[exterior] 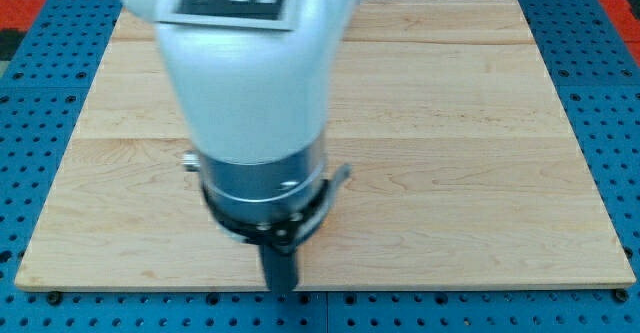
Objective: Move the yellow heart upwards slightly
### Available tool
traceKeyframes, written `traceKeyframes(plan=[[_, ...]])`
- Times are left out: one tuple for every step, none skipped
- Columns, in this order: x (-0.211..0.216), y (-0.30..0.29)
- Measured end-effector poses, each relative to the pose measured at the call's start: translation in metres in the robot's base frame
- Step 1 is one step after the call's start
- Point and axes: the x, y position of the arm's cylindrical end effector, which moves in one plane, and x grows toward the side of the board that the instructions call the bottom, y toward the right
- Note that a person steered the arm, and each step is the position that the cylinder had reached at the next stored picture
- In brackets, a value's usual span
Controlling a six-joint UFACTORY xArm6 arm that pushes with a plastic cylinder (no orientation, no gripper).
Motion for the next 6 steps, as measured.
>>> traceKeyframes(plan=[[-0.025, -0.005], [-0.044, 0.042], [-0.044, 0.088], [-0.044, 0.094], [-0.062, 0.085], [-0.091, 0.073]])
